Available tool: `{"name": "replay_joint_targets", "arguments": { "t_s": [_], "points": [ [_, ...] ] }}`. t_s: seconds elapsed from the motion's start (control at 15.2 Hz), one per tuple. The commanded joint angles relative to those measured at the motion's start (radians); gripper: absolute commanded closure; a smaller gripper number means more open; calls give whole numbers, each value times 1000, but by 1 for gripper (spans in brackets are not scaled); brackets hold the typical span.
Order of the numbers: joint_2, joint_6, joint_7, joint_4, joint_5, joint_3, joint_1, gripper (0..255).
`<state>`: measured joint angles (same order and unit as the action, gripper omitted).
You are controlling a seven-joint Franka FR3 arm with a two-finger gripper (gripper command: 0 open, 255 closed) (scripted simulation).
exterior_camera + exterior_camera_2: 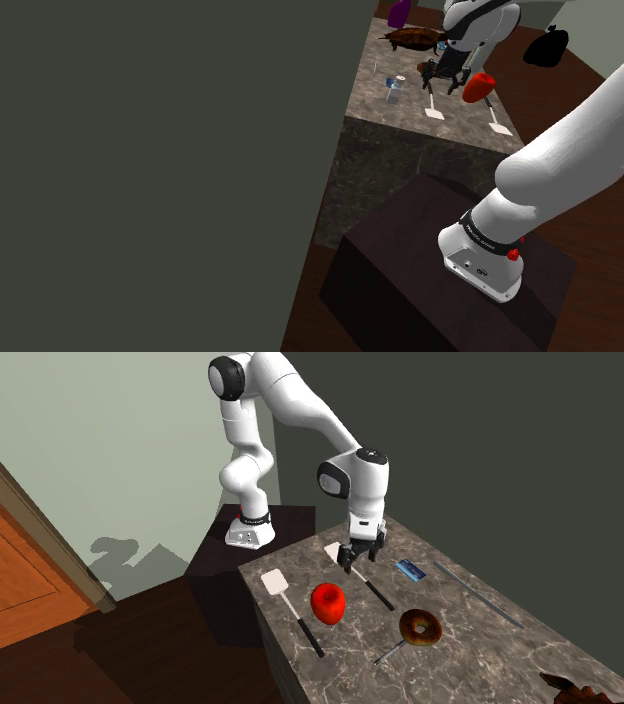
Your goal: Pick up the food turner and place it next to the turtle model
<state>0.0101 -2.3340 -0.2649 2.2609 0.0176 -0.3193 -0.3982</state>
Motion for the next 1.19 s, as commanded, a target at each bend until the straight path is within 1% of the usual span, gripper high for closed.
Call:
{"name": "replay_joint_targets", "arguments": {
  "t_s": [0.0, 0.2, 0.73, 0.79, 1.12],
  "points": [
    [20, -27, 5, 7, -8, -1, -1, 0],
    [46, -61, 14, 17, -20, -1, -2, 0],
    [46, -61, 14, 16, -20, -1, -2, 0],
    [46, -61, 14, 16, -20, -1, -2, 255],
    [46, -61, 14, 17, -20, -1, -2, 255]
  ]
}}
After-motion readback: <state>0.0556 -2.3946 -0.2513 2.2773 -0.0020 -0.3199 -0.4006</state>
